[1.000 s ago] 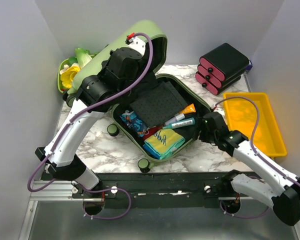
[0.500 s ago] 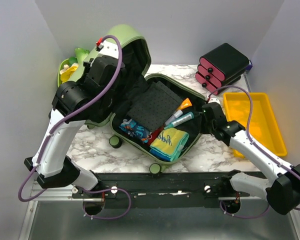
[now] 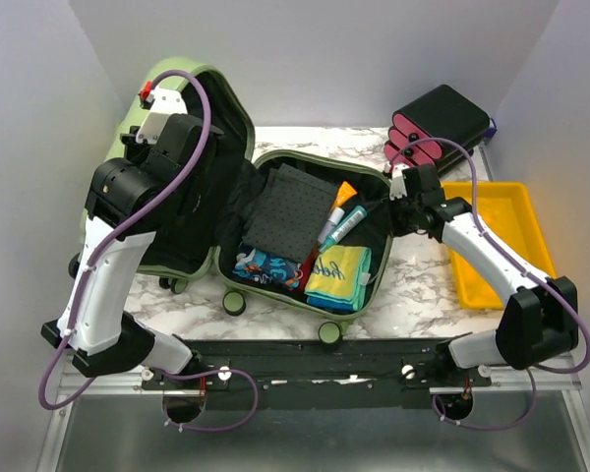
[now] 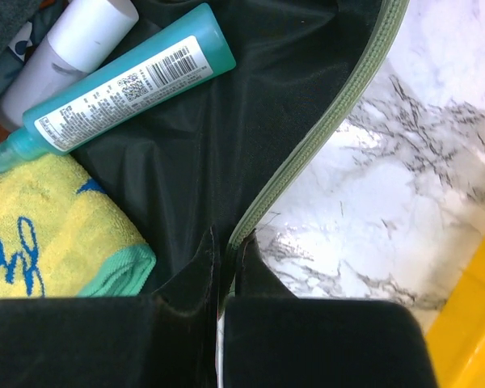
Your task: Open, take out, and arrange the luggage
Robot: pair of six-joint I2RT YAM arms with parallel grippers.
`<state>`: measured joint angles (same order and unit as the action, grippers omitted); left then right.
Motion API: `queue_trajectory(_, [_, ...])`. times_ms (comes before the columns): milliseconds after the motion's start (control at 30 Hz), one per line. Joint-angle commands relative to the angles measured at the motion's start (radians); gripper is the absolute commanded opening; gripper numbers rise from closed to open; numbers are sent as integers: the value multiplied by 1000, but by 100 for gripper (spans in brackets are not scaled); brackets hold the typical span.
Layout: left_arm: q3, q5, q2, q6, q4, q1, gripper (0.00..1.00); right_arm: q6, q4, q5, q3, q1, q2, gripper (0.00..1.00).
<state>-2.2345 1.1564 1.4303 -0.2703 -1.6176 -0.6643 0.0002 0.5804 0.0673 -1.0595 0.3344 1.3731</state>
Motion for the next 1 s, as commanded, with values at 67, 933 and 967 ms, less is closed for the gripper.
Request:
queue_trajectory(67, [85,-132,-70,-339,127,152,0,-144,-47,497,-31,139,50,1])
queue_trajectory(933, [359,-259,-206,65,719,604,0,417,-488,329,-60,584,299,1])
queue_trajectory(967, [352,-270,-202,77,719,626,0,431,-502,321,-45,604,290,1])
